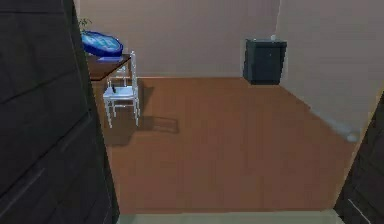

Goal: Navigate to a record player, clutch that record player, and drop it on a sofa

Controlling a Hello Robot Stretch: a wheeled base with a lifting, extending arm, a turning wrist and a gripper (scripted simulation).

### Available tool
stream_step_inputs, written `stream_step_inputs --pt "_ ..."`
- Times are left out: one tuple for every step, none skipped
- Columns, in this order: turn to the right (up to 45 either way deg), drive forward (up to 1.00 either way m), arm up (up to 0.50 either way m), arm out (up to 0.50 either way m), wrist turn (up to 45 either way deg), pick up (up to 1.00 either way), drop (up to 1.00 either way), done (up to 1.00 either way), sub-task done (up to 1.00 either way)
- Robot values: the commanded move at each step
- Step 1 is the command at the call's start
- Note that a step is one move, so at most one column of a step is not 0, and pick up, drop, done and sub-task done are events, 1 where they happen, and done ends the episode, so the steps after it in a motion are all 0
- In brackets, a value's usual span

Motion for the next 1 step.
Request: stream_step_inputs --pt "0.0 1.00 0.00 0.00 0.0 0.00 0.00 0.00 0.00"
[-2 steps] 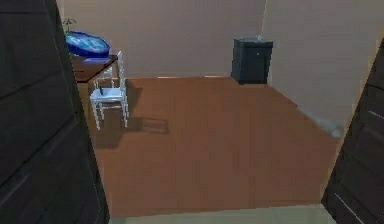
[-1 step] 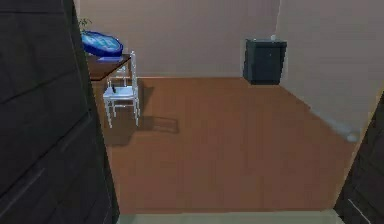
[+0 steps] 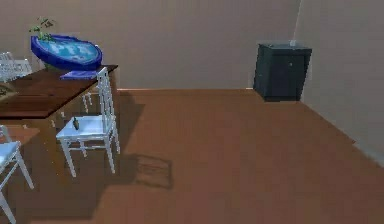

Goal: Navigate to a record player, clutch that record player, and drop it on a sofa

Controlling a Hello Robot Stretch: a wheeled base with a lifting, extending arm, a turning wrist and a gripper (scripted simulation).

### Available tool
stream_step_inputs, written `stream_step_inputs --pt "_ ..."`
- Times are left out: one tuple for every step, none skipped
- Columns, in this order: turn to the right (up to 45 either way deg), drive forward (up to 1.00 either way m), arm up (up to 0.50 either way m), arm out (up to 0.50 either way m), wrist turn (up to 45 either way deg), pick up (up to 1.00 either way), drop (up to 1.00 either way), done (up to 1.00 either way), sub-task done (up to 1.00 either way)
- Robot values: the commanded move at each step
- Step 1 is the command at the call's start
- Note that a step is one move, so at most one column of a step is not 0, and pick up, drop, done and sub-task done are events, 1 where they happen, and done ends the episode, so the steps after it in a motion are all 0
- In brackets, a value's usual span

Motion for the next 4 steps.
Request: stream_step_inputs --pt "0.0 0.50 0.00 0.00 0.0 0.00 0.00 0.00 0.00" --pt "-45.0 0.00 0.00 0.00 0.0 0.00 0.00 0.00 0.00" --pt "-3.0 0.00 0.00 0.00 0.0 0.00 0.00 0.00 0.00" --pt "0.0 0.85 0.00 0.00 0.0 0.00 0.00 0.00 0.00"
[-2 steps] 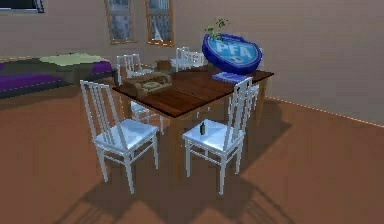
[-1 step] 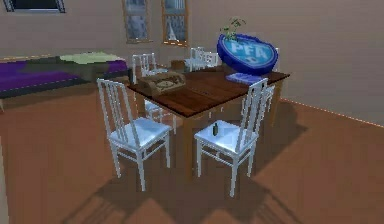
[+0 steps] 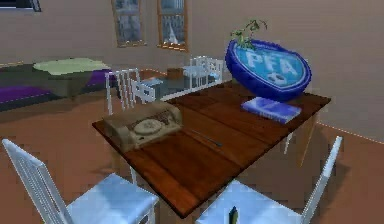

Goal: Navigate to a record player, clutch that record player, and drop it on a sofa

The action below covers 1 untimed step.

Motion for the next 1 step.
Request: stream_step_inputs --pt "-45.0 0.00 0.00 0.00 0.0 0.00 0.00 0.00 0.00"
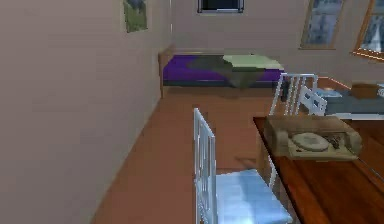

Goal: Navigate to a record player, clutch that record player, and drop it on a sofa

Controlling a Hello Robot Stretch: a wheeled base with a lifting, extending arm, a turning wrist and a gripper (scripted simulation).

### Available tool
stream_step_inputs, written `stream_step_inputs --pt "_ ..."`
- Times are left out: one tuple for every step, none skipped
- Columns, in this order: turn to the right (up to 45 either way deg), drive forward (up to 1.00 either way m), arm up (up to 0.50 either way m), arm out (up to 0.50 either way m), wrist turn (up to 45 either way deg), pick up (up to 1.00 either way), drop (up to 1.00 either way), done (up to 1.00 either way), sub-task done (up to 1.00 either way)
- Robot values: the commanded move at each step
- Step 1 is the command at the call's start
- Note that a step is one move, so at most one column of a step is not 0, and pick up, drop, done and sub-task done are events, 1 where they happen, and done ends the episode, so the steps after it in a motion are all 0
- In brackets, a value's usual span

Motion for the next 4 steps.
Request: stream_step_inputs --pt "-45.0 0.00 0.00 0.00 0.0 0.00 0.00 0.00 0.00" --pt "-12.0 0.00 0.00 0.00 0.0 0.00 0.00 0.00 0.00" --pt "39.0 0.00 0.00 0.00 0.0 0.00 0.00 0.00 0.00" --pt "0.0 0.70 0.00 0.00 0.0 0.00 0.00 0.00 0.00"
